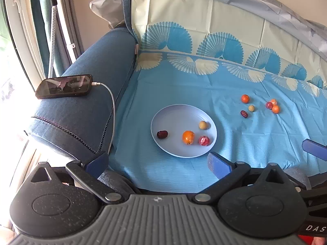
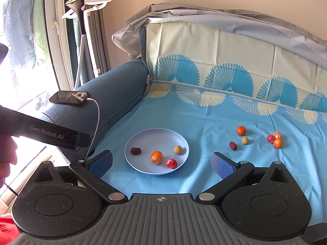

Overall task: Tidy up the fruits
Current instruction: 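Lift both tools away from the plate, then move both tools toward the cluster of oranges beside the plate, then grasp an orange with the left tool while the right tool grasps a wrapped orange, then carry the orange and wrapped orange over the plate with both tools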

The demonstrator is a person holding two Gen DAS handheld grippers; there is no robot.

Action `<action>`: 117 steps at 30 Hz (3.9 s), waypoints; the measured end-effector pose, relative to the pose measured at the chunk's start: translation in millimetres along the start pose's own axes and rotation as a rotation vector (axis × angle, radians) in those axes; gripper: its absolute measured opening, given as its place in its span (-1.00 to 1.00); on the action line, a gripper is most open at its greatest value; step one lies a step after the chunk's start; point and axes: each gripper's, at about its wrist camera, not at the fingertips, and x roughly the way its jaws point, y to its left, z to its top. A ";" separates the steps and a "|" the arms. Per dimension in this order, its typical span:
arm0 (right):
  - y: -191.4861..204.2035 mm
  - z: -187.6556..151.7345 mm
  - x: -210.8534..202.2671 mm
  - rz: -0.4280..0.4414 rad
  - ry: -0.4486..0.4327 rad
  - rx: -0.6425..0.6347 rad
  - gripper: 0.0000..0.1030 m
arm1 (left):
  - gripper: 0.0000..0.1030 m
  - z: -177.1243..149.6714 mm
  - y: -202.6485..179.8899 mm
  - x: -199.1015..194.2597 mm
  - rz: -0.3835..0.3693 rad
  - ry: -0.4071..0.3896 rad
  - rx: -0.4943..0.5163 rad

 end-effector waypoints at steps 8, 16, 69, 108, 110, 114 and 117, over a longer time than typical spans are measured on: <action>3.9 0.4 3.7 0.000 0.012 -0.007 0.98 | 0.99 0.7 1.6 1.7 -0.009 0.005 -0.004; 3.7 1.3 8.9 0.000 0.030 -0.003 0.98 | 0.99 1.8 3.9 8.6 -0.006 0.023 -0.009; -292.9 -31.3 160.5 -0.543 0.052 0.382 0.98 | 0.99 136.9 -219.7 260.8 -0.178 0.134 0.217; -347.4 -32.5 185.1 -0.656 -0.027 0.453 -0.32 | -0.27 183.1 -257.4 294.7 -0.256 0.085 0.362; -327.8 -25.9 158.3 -0.625 -0.053 0.438 -0.32 | -0.27 176.1 -231.7 259.2 -0.232 0.070 0.345; -282.2 -11.4 110.7 -0.571 -0.109 0.403 -0.32 | -0.27 155.8 -184.0 194.1 -0.171 0.046 0.326; -242.3 1.4 78.6 -0.509 -0.145 0.369 -0.32 | -0.27 138.6 -149.1 150.6 -0.127 0.021 0.308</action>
